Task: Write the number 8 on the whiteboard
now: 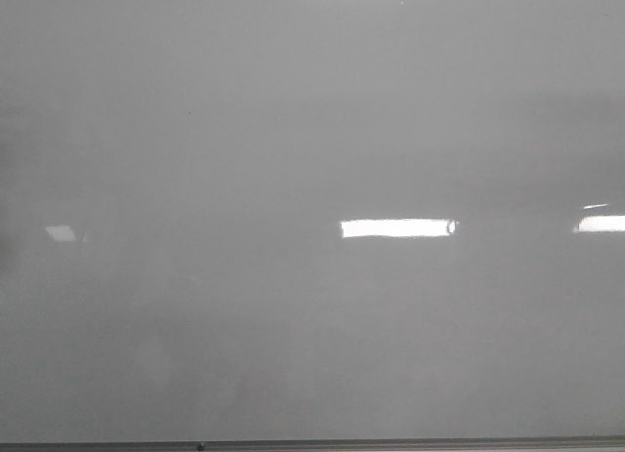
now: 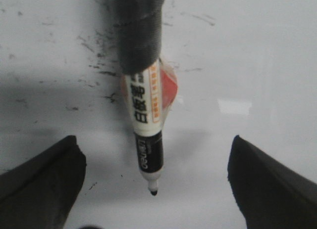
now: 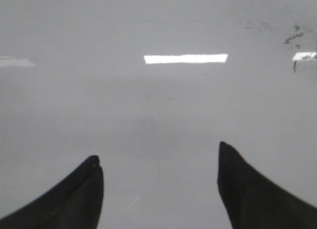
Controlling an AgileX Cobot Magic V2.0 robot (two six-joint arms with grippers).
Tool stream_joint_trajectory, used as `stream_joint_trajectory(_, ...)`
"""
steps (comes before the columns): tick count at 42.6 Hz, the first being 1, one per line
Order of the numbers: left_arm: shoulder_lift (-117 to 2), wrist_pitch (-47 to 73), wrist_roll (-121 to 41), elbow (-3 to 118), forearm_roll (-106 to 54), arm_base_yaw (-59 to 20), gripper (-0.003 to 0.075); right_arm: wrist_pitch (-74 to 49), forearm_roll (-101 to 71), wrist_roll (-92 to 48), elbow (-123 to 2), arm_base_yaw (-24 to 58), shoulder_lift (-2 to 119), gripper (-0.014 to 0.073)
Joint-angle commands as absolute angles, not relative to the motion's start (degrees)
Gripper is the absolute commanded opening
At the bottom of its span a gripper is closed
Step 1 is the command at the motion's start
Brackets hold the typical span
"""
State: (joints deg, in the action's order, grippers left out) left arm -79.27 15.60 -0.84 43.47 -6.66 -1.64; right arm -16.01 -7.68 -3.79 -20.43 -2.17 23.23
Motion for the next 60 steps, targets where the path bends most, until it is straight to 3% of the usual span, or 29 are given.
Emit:
stream_joint_trajectory(1, -80.4, 10.5, -0.4, 45.6, -7.2, -1.6, 0.0561, -11.2, -7.7, -3.8, -22.5, -2.0, 23.9, 0.0516)
stream_joint_trajectory(9, -82.7, 6.6, -0.5, 45.6, -7.2, -1.6, 0.0446, -11.2, -7.7, -3.8, -22.5, -2.0, 23.9, 0.0516)
stream_joint_trajectory(19, -83.2, 5.3, -0.6, 45.6, -6.8, -1.6, 0.0128, -11.3, -7.7, -3.8, -22.5, -2.0, 23.9, 0.0516)
stream_joint_trajectory(25, -81.5, 8.6, -0.6, 45.6, -6.1, -1.6, -0.0016, -11.4, -7.7, -3.8, -22.3, -2.0, 23.9, 0.0516)
stream_joint_trajectory(33, -75.0, 16.8, -0.7, 45.7, -6.0, -1.7, -0.0021, -11.4, -7.8, -3.8, -22.3, -2.0, 23.9, 0.0516)
stream_joint_trajectory(41, -71.6, 35.0, -6.9, 48.8, -6.4, -5.7, -0.0021, -15.1, -11.5, -3.9, -23.6, -1.9, 24.2, 0.0516)
stream_joint_trajectory(48, -71.8, 44.9, -14.0, 52.8, -8.7, -14.3, -0.0021, -24.3, -12.2, -6.6, -28.9, 0.1, 29.0, 0.0479)
stream_joint_trajectory(60, -72.3, 50.5, -29.7, 57.0, -9.8, -33.8, -0.0021, -38.8, -18.3, -18.6, -40.4, 9.0, 42.8, 0.0467)
